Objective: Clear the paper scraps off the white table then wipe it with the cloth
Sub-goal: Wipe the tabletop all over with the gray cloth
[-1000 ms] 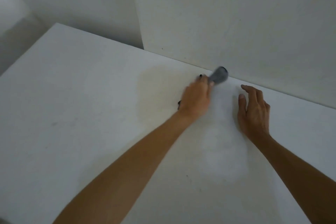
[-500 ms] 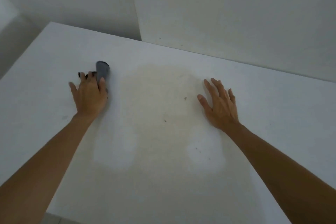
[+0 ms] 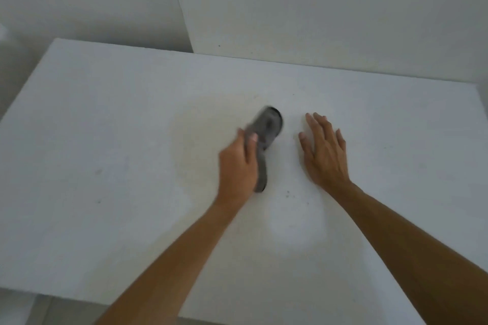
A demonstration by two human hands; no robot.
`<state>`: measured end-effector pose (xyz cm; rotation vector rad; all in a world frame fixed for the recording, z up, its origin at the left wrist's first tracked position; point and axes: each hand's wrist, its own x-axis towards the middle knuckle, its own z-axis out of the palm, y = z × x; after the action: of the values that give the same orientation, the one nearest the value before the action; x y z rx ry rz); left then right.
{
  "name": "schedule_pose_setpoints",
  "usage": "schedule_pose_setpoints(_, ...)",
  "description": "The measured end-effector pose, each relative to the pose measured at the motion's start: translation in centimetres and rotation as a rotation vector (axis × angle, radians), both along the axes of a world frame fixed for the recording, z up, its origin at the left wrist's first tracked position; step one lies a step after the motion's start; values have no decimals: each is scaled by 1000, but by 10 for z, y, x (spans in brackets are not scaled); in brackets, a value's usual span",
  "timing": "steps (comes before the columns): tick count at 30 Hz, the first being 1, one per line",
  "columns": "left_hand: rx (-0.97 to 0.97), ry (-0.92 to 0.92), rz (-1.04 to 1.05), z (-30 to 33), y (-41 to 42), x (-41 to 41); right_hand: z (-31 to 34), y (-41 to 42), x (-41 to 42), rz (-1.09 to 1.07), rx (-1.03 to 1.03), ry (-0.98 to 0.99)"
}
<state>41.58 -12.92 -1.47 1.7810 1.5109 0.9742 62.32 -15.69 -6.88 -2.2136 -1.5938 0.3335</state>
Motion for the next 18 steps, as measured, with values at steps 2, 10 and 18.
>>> schedule_pose_setpoints(2, 102, 57, 128, 20, 27, -31, 0, -3, 8, -18, 30, -1)
schedule_pose_setpoints(10, 132, 474, 114, -23, 100, -125, -4, -17, 8, -18, 24, -13)
schedule_pose_setpoints(18, 111, 533, -105, -80, -31, 2, 5, -21, 11, -55, 28, 7)
